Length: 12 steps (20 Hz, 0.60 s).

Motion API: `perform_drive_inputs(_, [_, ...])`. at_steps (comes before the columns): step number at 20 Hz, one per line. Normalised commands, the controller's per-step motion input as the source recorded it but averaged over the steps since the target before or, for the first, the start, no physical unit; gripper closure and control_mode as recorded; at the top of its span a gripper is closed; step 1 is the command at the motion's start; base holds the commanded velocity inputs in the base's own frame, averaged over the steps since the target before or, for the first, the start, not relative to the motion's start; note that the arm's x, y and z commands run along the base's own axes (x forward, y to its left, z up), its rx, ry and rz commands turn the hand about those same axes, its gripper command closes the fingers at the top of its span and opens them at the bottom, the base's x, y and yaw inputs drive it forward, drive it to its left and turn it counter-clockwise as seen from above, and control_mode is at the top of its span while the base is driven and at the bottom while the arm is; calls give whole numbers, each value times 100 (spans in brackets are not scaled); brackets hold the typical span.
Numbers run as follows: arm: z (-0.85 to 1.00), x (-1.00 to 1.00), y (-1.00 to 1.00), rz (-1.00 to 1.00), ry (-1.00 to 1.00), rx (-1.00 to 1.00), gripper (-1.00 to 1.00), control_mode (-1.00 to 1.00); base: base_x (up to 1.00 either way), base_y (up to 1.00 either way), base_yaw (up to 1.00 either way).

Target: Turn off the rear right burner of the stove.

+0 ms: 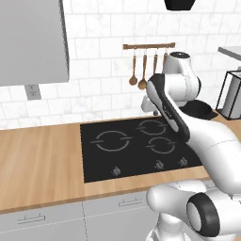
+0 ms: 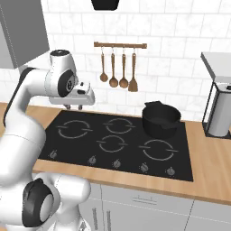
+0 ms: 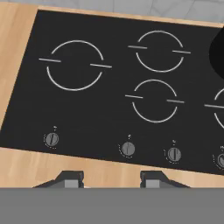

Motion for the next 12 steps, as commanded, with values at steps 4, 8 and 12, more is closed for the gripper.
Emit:
perform_drive_inputs(4, [-8,-4,-21,0,-1,2,-100,-100,0,0,0])
perform_drive_inputs(8, [-23,-25,-55,-1,-6,1,-100,-100,0,0,0])
perform_drive_inputs(12, [-26,-34,-63,-3,-8,0,-100,-100,0,0,0])
